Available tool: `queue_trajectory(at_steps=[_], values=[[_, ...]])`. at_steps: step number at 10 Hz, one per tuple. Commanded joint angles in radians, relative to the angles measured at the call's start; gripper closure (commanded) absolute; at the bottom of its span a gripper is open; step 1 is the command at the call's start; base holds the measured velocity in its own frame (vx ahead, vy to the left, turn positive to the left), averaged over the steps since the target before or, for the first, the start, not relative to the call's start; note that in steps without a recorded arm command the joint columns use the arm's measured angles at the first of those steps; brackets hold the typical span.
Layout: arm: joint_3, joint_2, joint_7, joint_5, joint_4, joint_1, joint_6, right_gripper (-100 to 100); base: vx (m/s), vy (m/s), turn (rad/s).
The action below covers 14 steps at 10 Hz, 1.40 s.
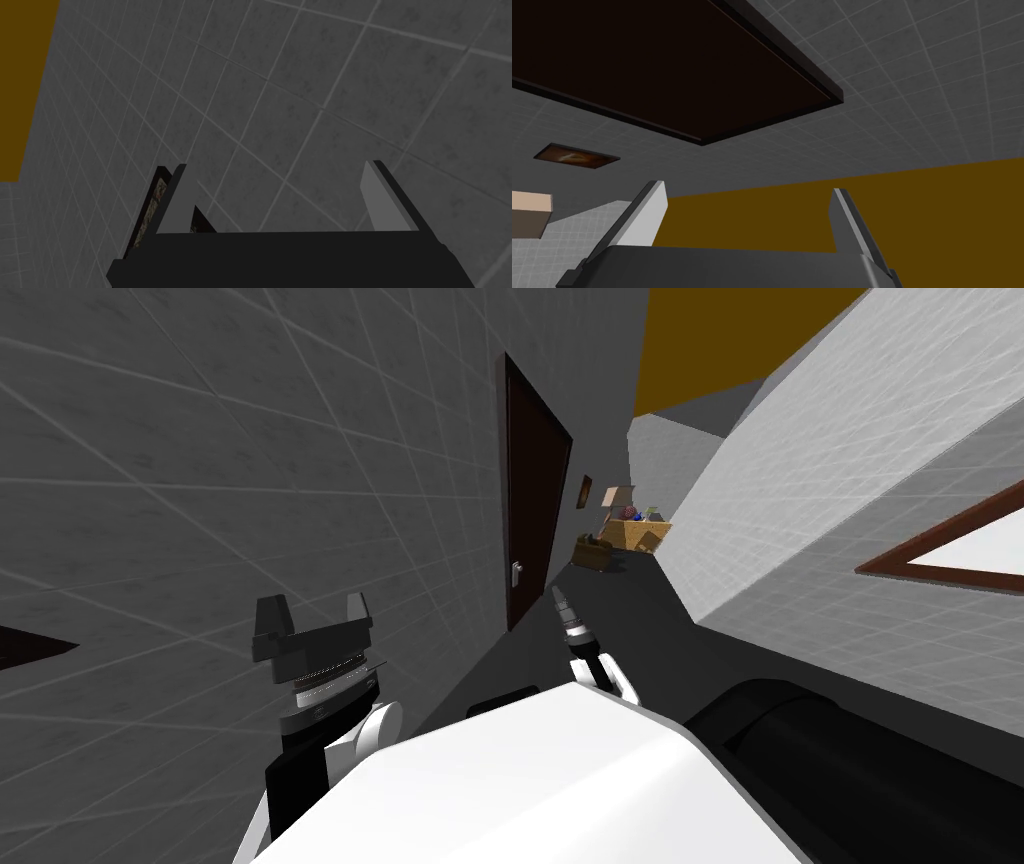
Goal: Pull the door open
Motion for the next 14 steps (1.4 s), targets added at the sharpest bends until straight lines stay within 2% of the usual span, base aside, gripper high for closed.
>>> queue_trajectory(at_steps=[1,8,14], values=[[-0.016,-0.005,0.03,0.037,0.023,-0.002,-0.002,-100,0.147,-0.119,0.232],[-0.077,-0.011,0.142,0.176,0.119,-0.012,-0.013,-100,0.103,-0.125,0.225],[-0.132,0.001,0.242,0.301,0.206,-0.021,-0.022,-100,0.089,-0.154,0.222]])
